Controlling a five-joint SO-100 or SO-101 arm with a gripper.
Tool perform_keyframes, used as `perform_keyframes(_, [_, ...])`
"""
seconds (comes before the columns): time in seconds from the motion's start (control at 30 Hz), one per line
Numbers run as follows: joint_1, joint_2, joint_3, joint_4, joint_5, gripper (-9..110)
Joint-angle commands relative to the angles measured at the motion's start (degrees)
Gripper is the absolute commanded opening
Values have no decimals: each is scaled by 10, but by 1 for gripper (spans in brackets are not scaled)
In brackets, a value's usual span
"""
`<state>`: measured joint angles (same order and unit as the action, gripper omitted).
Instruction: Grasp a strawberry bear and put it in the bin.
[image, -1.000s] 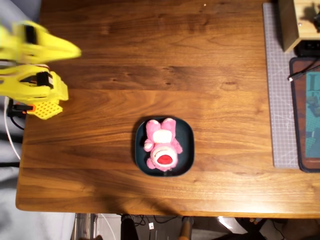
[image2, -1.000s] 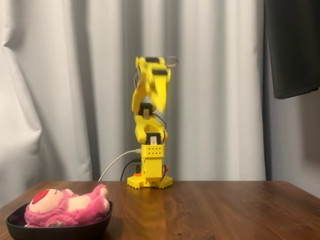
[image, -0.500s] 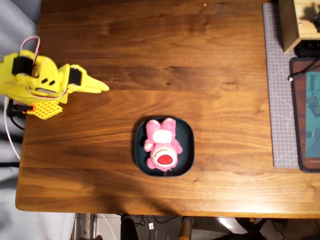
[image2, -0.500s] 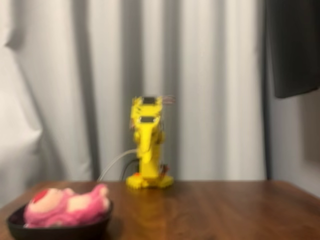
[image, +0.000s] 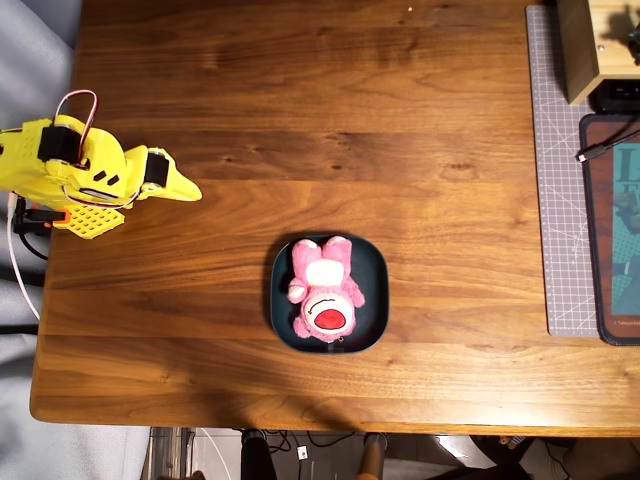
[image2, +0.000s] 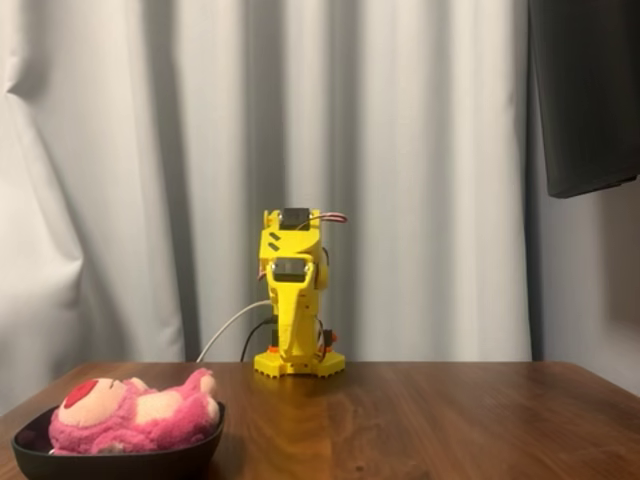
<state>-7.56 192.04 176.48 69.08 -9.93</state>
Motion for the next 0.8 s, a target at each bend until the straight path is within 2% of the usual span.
perform_keyframes(0.0, [-3,17,-11,31,4,0])
perform_keyframes(0.77, [12,17,-11,30,-1,0])
